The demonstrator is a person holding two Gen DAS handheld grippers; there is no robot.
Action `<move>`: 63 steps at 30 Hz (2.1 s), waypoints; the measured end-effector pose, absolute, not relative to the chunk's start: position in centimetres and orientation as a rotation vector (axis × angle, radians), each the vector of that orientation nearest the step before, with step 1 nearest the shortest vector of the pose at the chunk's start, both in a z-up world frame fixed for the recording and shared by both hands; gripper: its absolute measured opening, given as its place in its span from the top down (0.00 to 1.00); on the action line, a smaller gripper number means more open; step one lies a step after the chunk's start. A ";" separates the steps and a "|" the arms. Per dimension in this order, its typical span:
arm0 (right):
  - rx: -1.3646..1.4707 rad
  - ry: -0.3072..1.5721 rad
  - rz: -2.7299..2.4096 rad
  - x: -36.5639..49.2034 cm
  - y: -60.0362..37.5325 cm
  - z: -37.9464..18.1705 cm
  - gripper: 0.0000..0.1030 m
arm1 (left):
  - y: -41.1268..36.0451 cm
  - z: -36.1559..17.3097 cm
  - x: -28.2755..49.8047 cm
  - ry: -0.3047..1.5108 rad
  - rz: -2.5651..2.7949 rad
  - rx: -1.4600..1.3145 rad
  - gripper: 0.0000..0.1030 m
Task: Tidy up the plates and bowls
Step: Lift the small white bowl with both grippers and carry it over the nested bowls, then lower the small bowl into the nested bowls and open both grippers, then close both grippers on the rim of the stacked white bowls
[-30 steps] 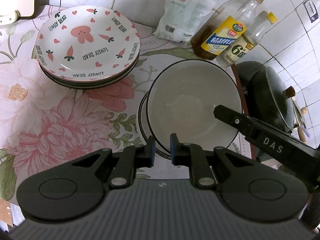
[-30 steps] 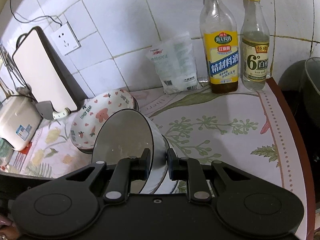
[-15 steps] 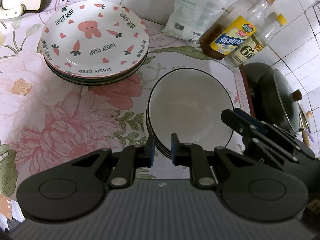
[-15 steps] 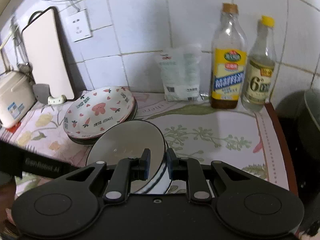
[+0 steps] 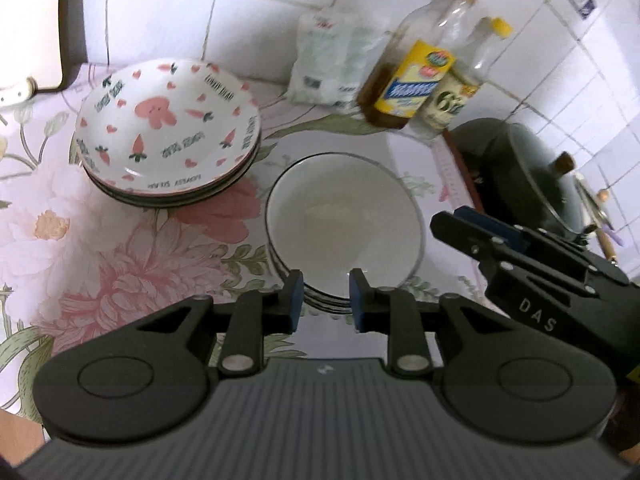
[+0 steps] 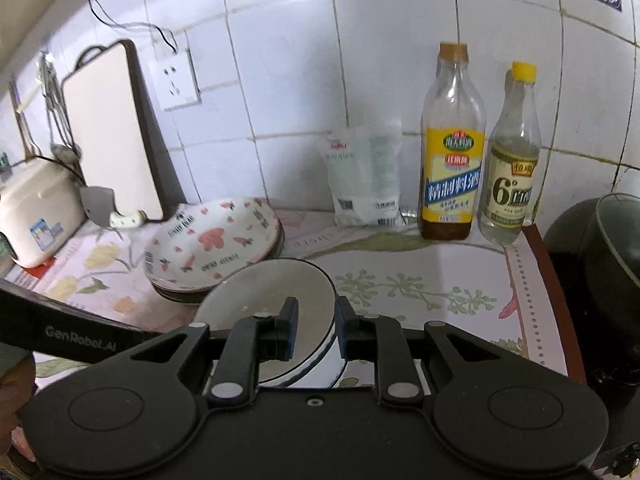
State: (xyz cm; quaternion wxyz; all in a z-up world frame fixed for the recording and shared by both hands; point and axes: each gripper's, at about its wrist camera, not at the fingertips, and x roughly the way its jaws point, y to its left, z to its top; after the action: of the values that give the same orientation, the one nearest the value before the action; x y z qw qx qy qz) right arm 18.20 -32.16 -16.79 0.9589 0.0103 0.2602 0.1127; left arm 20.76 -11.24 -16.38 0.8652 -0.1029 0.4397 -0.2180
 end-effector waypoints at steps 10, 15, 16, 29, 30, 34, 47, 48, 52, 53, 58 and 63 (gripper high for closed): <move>-0.029 0.477 0.337 12.7 -32.4 -14.7 0.70 | -10.5 -14.2 16.1 0.848 -0.484 -0.198 0.76; -0.078 0.449 0.351 9.9 -32.1 -14.3 0.64 | -10.0 -14.1 13.7 0.821 -0.506 -0.182 0.76; -0.087 0.446 0.349 9.4 -32.1 -14.4 0.63 | -9.9 -14.1 13.4 0.812 -0.511 -0.181 0.76; -0.073 0.461 0.355 7.3 -33.4 -18.9 0.49 | -10.0 -18.0 10.8 0.676 -0.516 -0.096 0.74; -0.077 0.466 0.365 7.4 -33.3 -19.3 0.48 | -10.0 -18.3 10.7 0.653 -0.515 -0.096 0.70; -0.101 0.455 0.376 8.2 -32.8 -21.2 0.44 | -10.1 -19.6 10.9 0.617 -0.529 -0.126 0.60; -0.113 0.481 0.337 12.5 -32.9 -27.7 0.21 | -10.0 -21.5 13.6 0.711 -0.544 -0.266 0.38; -0.115 0.473 0.343 12.7 -32.8 -27.9 0.15 | -9.8 -21.6 13.9 0.721 -0.540 -0.290 0.37; -0.138 0.429 0.345 13.7 -32.2 -28.5 0.13 | -9.1 -21.9 15.2 0.741 -0.530 -0.388 0.34; -0.142 0.427 0.351 14.0 -32.0 -28.6 0.13 | -8.8 -22.0 15.6 0.746 -0.530 -0.419 0.32; -0.146 0.422 0.374 15.6 -31.4 -29.1 0.13 | -8.2 -22.4 17.6 0.772 -0.531 -0.516 0.31; -0.151 0.435 0.366 17.6 -30.6 -29.5 0.13 | -8.0 -23.3 20.3 0.826 -0.502 -0.611 0.31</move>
State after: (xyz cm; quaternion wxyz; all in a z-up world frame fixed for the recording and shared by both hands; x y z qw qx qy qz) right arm 17.63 -30.61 -29.45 0.9571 -0.0745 0.2142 0.1805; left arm 20.31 -8.03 -23.25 0.8408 -0.2892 0.3911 -0.2376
